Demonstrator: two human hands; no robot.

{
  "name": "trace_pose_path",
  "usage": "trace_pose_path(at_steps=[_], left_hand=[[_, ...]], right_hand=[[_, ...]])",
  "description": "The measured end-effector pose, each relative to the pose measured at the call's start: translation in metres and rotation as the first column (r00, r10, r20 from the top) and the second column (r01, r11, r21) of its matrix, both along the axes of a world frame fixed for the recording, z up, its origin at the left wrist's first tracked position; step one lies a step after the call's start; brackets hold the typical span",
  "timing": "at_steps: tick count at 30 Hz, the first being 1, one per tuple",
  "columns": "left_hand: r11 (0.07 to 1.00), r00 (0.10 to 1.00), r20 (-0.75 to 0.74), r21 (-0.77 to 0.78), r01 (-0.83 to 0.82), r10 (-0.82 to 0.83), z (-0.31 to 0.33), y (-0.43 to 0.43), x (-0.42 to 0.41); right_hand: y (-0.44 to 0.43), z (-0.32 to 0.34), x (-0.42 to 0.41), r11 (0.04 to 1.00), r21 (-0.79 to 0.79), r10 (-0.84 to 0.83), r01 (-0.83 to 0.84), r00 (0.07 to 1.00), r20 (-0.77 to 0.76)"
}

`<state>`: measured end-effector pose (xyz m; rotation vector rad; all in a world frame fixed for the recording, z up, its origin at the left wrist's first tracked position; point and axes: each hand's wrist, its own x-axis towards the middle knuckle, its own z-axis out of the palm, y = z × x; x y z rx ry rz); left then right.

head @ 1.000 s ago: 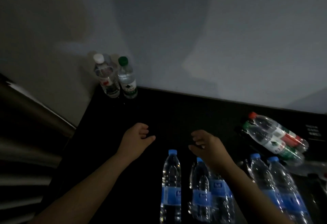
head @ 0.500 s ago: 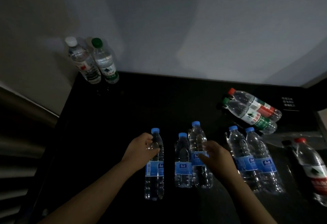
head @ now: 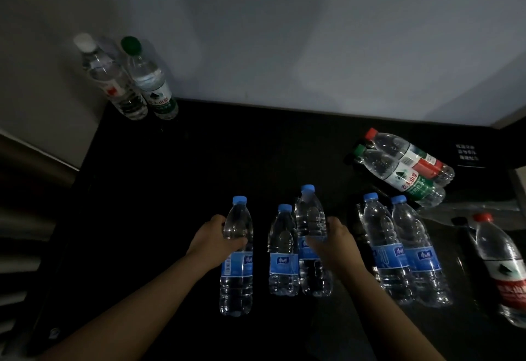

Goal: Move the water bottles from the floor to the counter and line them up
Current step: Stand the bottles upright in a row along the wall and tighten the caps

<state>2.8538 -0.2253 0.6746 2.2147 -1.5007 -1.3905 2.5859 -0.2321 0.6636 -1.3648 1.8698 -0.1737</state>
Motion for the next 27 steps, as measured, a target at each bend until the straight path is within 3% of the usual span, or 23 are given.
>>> trace_pose_path(at_steps=[5, 11, 17, 23, 27], left_hand=[[0.997, 1.0, -0.02, 0.073, -0.021, 0.023, -0.002, -0.006, -0.007], [0.985, 0.989, -0.11, 0.149, -0.086, 0.103, -0.014, -0.01, -0.015], [0.963, 0.971, -0.008, 0.132, -0.234, 0.237, -0.018, -0.004, -0.016], [0.95, 0.949, -0.037, 0.016, -0.312, 0.313, 0.004, -0.007, -0.001], [0.95, 0.966, -0.124, -0.19, -0.249, 0.228, 0.033, -0.026, 0.01]], right_hand=[[-0.007, -0.005, 0.005, 0.991, 0.118, -0.073, 0.059, 0.991, 0.112], [-0.013, -0.012, 0.006, 0.99, 0.135, -0.052, 0.033, 0.989, 0.139], [-0.01, -0.01, 0.009, 0.95, 0.219, -0.251, 0.221, 0.96, 0.121], [-0.02, 0.009, 0.013, 0.973, 0.086, -0.222, 0.215, 0.971, 0.089], [-0.039, 0.029, 0.026, 0.986, -0.087, -0.133, 0.14, 0.988, 0.077]])
